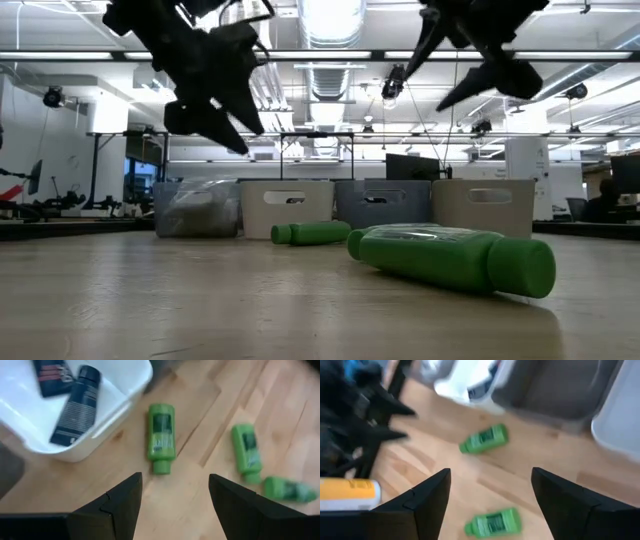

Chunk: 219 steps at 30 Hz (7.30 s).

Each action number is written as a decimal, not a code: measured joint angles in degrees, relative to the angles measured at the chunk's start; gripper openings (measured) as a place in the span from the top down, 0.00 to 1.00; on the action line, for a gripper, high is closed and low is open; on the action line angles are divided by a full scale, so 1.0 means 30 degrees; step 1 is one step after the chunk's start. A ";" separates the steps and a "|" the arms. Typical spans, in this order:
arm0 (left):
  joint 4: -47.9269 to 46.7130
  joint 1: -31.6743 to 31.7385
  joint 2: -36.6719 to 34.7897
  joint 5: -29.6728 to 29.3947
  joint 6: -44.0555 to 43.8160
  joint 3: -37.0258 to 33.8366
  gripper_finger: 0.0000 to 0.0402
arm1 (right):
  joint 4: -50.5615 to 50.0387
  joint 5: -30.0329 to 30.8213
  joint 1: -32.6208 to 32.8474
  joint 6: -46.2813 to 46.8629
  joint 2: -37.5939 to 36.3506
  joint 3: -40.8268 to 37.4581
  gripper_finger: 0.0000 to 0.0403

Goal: Pick & Place Travel size toiletries
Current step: Put the top shampoo into the right black bin

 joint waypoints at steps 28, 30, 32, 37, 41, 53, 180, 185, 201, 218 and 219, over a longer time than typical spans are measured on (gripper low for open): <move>0.7386 -0.0740 0.6580 -0.0394 0.2447 -0.0007 0.42 | -0.3068 -0.0129 -0.4735 -1.7093 -0.6637 0.2063 0.11; 0.7212 -0.0756 0.6467 -0.0399 0.2279 -0.0007 0.42 | -0.3476 -0.0143 -0.4729 -1.7723 -0.6656 0.2063 0.10; 0.7141 -0.0749 0.6355 -0.0584 0.2254 -0.0007 0.42 | -0.4012 -0.0187 -0.4735 -1.8238 -0.6651 0.2063 0.11; 0.7098 -0.0734 0.6392 -0.2041 0.2224 -0.0007 0.42 | -0.5805 -0.0187 -0.4733 -1.9101 -0.6591 0.2056 0.14; 0.7084 -0.0720 0.6621 -0.2411 0.2291 -0.0007 0.42 | -0.6884 -0.0180 -0.4735 -2.0067 -0.6598 0.2056 0.17; 0.7264 -0.0720 0.8080 -0.2889 0.2709 0.0000 0.42 | -0.6471 0.0327 -0.4737 -1.9821 -0.6554 0.2042 0.26; 0.2734 0.3931 0.9698 -0.3549 -0.1714 1.1344 0.63 | -0.8273 0.2495 -0.4743 -1.6510 -0.7337 0.2203 0.10; 0.0892 0.3559 0.9135 -0.3620 -0.0837 1.1285 0.63 | -0.8113 0.2501 -0.4750 -1.6282 -0.7165 0.2202 0.10; 0.1553 0.1116 0.6950 -0.4566 0.9378 1.1285 0.63 | -0.6944 -0.0997 -0.4735 -1.0696 -0.6713 0.2191 0.10; 0.2001 0.0859 0.6789 -0.4680 1.2378 1.1285 0.62 | 0.0769 -0.9670 -0.7946 -1.1834 -0.2676 0.2173 0.10; 0.2001 0.0781 0.6781 -0.4682 1.2417 1.1285 0.62 | 0.0906 -0.9914 -0.8079 -1.1834 -0.2596 0.2173 0.10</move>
